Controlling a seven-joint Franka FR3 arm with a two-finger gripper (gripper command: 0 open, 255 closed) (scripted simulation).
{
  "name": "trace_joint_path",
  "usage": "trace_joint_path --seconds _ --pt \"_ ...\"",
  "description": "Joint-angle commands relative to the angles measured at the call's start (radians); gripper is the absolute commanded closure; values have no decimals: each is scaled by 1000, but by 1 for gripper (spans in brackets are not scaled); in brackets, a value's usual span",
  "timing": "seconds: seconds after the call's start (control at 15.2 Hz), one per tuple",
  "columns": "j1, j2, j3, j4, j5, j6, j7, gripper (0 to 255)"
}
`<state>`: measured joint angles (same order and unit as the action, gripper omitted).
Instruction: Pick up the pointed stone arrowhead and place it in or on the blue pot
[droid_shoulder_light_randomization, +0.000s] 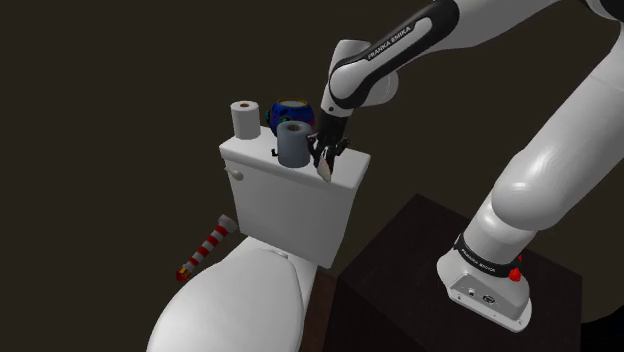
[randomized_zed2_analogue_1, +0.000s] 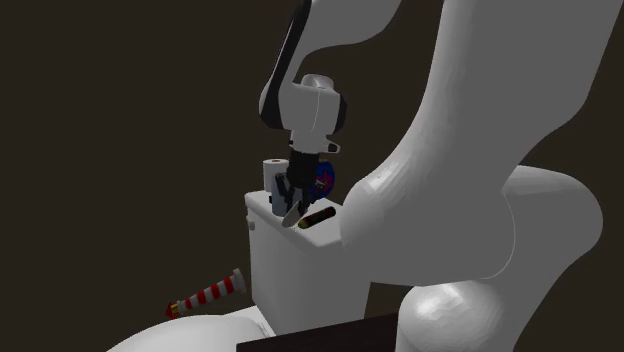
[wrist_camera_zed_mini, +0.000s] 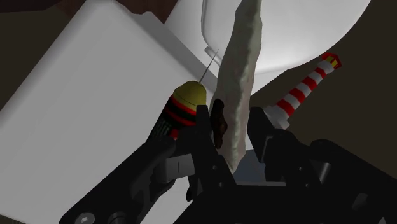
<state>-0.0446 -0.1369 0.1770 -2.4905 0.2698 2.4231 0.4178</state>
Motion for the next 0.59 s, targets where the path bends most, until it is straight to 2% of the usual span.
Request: trace_joint_path --seconds 0.0,0.53 --pt "-2 -17 -2 9 -4 -28 5 255" --pt "-6 -85 -7 58 -18 -144 24 255"
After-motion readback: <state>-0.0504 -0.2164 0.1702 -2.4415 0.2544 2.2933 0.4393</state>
